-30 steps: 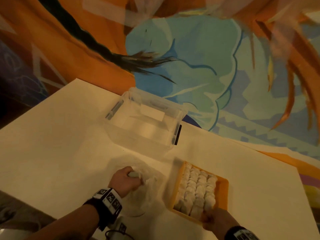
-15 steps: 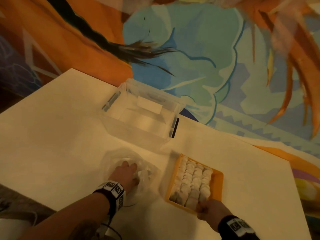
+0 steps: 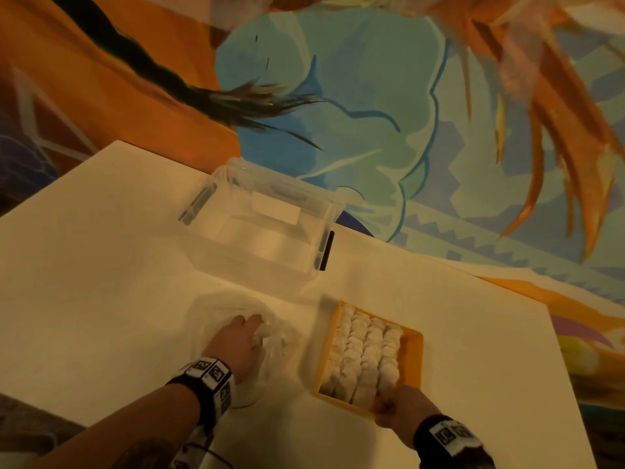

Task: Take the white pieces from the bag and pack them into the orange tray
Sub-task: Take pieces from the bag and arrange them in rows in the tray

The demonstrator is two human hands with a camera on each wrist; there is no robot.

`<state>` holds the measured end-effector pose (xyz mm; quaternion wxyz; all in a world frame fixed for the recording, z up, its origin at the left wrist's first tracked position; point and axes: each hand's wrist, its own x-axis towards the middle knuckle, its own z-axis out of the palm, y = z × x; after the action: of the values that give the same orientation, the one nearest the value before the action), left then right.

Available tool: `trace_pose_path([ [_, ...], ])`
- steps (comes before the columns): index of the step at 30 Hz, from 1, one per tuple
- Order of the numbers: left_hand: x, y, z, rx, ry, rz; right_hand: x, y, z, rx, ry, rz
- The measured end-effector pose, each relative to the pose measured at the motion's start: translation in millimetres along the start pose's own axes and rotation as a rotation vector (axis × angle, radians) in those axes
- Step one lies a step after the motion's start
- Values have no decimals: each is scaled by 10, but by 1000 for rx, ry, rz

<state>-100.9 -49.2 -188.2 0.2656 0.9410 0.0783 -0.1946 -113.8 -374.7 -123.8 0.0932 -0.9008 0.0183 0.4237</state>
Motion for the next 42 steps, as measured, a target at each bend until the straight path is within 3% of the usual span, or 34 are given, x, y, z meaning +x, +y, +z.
trace_pose_path([
  [4, -80, -35, -14, 299, 34, 46, -18, -15, 0, -16, 12, 16],
  [8, -222, -173, 4, 481, -51, 53, -36, -25, 0, -15, 17, 18],
  [16, -237, -288, -73, 385, -59, 164, -32, -54, -17, -17, 14, 2],
  [26, -285, -199, -434, -51, -53, 109, -101, -47, 12, -39, 50, -49],
  [31, -546, -84, -833, -700, -33, 87, -211, -294, -187, -74, 145, -98],
  [35, -739, 325, -1068, -1109, -189, 168, -523, -892, -446, 271, 418, -398],
  [37, -768, 565, -1107, -1262, -276, 193, -698, -1213, -515, 557, 443, -518],
  [40, -776, 890, -1071, -1398, -341, 207, -858, -1498, -565, 949, 402, -589],
  [42, -781, 1054, -1015, -1435, -349, 188, -902, -1512, -606, 1045, 495, -551],
])
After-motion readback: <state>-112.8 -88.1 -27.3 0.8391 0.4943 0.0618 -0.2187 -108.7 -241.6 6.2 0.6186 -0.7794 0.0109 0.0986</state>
